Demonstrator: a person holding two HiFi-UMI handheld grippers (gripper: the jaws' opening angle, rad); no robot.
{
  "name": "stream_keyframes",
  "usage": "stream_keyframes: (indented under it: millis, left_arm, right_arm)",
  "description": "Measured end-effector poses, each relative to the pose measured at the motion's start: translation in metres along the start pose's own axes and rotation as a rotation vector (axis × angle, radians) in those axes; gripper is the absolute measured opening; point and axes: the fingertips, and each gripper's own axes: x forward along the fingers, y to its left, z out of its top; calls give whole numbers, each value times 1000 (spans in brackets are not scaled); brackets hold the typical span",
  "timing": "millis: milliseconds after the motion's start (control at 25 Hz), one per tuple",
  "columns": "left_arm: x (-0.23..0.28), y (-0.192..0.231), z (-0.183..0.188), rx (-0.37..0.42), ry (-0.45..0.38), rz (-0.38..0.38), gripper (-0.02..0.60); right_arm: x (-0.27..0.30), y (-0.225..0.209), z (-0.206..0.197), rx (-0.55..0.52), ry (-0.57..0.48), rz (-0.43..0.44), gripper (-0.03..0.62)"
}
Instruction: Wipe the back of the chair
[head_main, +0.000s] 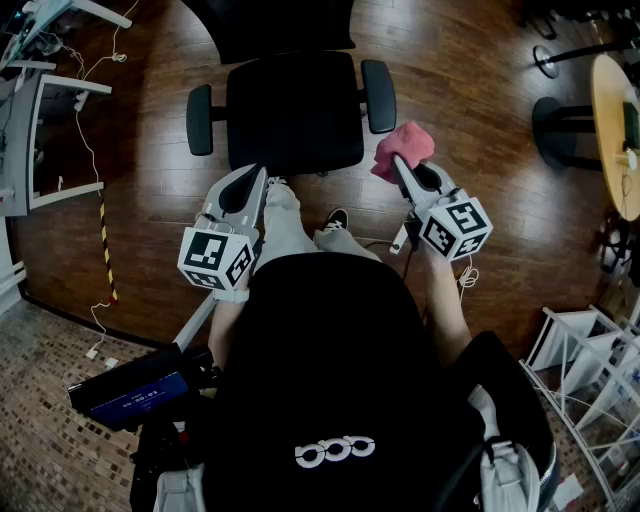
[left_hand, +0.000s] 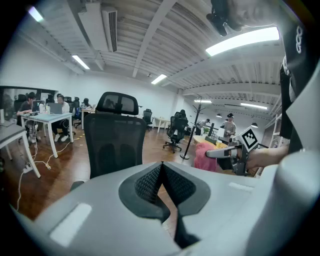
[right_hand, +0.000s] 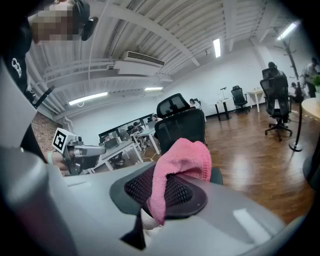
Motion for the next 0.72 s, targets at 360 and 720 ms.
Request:
stream_keyframes:
  millis: [360,720]
  left_arm:
    - [24,84,39,1,-15,-75,-9]
    - [41,163,60,-4,-4,-144,-9]
  right_arm:
    - [83,27,49,-33,1,-35,40]
    - [157,75,69,-111,59,-20,40]
